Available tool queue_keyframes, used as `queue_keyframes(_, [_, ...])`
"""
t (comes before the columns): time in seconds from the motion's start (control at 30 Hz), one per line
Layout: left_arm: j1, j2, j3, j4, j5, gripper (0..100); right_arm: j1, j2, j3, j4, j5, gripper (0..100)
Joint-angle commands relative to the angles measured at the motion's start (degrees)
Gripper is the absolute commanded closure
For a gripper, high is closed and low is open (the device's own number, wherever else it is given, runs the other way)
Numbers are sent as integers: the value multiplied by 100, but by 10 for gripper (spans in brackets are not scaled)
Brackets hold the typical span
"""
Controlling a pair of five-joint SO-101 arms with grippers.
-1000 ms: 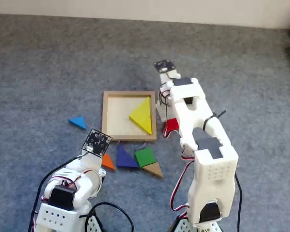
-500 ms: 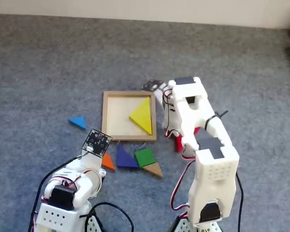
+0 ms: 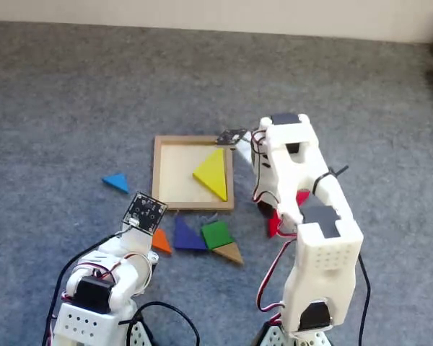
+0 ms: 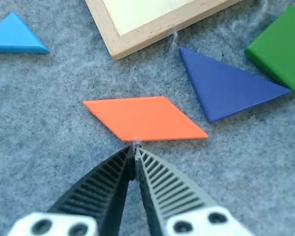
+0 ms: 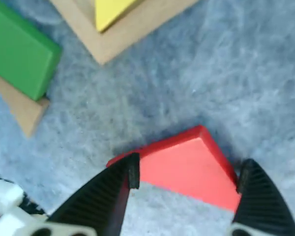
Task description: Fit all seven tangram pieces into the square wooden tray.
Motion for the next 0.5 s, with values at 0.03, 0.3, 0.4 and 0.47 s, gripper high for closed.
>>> queue_keyframes(0.03, [84,-259,119,0,35,993,84,-1191,-145,110,-888,691])
queue_keyframes(0.3, [84,-259,119,0,35,993,119,-2158,-127,101,-4246,690])
queue_keyframes(0.4, [84,-259,119,0,35,993,110,-2176,-127,101,-6004,689])
queue_keyframes(0.47, [84,-259,119,0,35,993,84,-2158,-127,-4,-6936,688])
